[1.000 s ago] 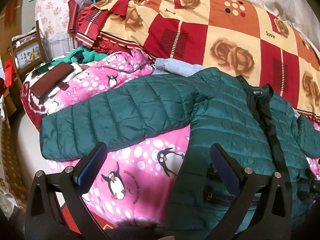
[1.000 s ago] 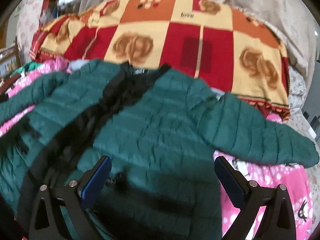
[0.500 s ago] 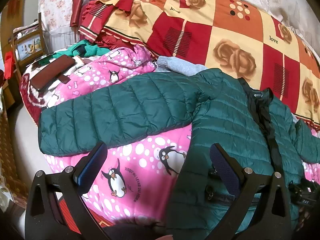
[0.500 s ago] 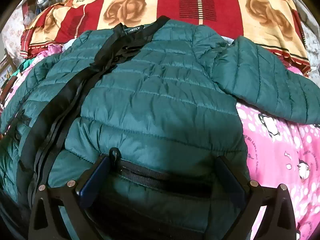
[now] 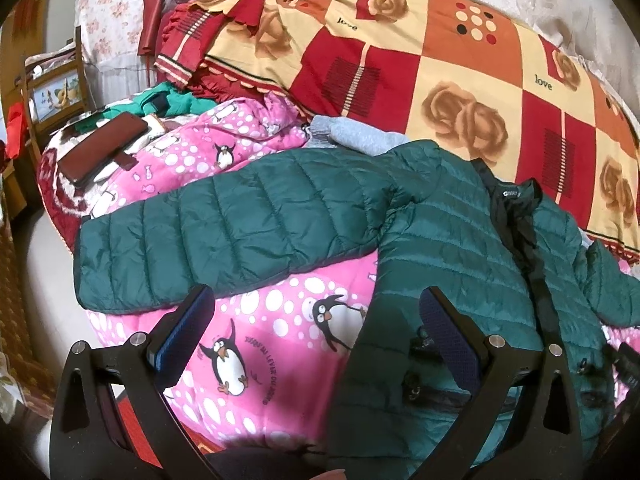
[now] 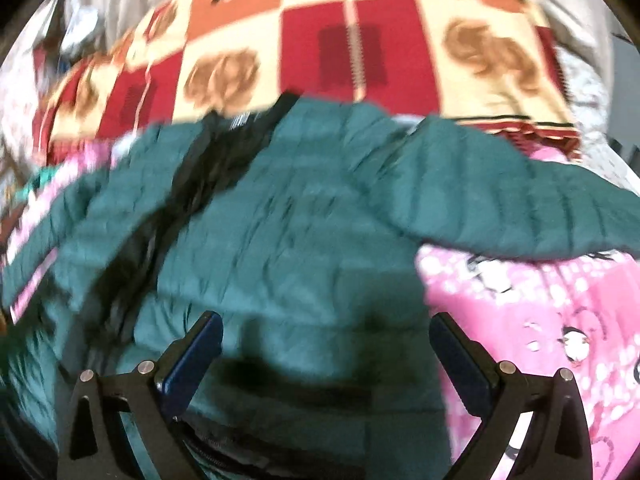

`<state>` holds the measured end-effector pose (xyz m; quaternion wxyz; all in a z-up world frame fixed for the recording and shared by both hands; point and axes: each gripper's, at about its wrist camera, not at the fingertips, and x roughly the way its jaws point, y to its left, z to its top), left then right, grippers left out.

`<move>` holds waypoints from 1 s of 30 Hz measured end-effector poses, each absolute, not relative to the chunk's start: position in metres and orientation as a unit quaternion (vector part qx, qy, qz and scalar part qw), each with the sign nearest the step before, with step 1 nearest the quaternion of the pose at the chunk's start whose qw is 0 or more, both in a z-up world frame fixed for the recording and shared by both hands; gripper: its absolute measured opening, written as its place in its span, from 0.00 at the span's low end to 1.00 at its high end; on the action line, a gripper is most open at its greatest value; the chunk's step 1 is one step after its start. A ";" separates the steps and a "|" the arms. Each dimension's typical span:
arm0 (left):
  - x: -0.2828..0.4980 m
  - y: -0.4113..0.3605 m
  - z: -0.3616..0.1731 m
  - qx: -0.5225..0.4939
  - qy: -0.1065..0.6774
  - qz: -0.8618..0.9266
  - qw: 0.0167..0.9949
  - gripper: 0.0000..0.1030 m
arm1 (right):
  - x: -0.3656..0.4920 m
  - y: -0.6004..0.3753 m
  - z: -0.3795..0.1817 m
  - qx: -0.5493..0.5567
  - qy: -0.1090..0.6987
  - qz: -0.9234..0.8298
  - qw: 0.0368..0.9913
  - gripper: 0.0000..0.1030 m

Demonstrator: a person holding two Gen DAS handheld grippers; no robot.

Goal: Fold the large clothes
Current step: 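Move the left gripper over the jacket sleeve nearest it, then grasp the jacket sleeve cuff with the left gripper and lift it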

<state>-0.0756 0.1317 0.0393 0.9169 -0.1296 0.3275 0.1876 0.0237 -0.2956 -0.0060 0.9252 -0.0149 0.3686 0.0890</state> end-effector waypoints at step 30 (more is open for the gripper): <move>-0.079 0.110 0.045 -0.061 0.318 0.170 0.931 1.00 | -0.030 -0.281 0.030 -0.058 0.240 0.069 0.967 0.99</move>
